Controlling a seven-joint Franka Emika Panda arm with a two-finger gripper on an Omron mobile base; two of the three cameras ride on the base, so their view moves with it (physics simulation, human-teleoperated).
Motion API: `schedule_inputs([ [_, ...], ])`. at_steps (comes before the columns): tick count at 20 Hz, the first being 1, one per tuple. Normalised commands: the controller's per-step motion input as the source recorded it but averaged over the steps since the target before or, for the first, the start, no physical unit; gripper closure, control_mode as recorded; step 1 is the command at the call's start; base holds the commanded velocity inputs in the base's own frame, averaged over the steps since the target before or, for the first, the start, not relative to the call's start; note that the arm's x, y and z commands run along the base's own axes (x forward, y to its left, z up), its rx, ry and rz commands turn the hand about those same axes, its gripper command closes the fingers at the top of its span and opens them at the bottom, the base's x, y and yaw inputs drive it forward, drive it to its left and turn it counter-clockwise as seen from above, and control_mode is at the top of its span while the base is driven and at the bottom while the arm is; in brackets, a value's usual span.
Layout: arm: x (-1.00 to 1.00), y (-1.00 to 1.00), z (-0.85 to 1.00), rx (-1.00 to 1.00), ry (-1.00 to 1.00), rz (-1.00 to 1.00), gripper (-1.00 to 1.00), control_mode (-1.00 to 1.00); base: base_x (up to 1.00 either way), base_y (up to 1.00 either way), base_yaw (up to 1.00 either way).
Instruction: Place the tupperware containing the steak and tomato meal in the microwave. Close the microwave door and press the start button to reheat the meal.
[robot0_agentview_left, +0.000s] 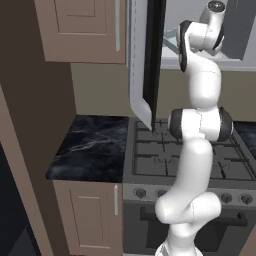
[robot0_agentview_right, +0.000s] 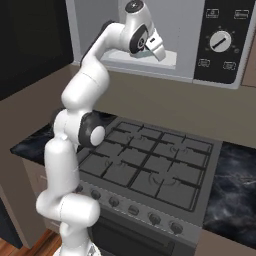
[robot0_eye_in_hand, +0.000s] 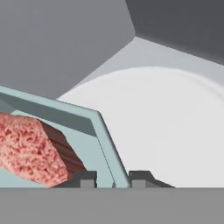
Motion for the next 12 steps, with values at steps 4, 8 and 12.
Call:
schedule_inputs([
  [4,-0.08,-0.02,-0.13,0.0,-0.05,-0.02,-1.0,-1.0,0.0,0.0,0.0],
  [8,-0.22,0.04,-0.27,-0.06,-0.35,0.0,-1.0,-1.0,0.0,0.0,0.0],
  [12,-0.27,0.24,-0.43,-0.12,-0.47,0.0,-1.0,-1.0,0.0,0.0,0.0],
])
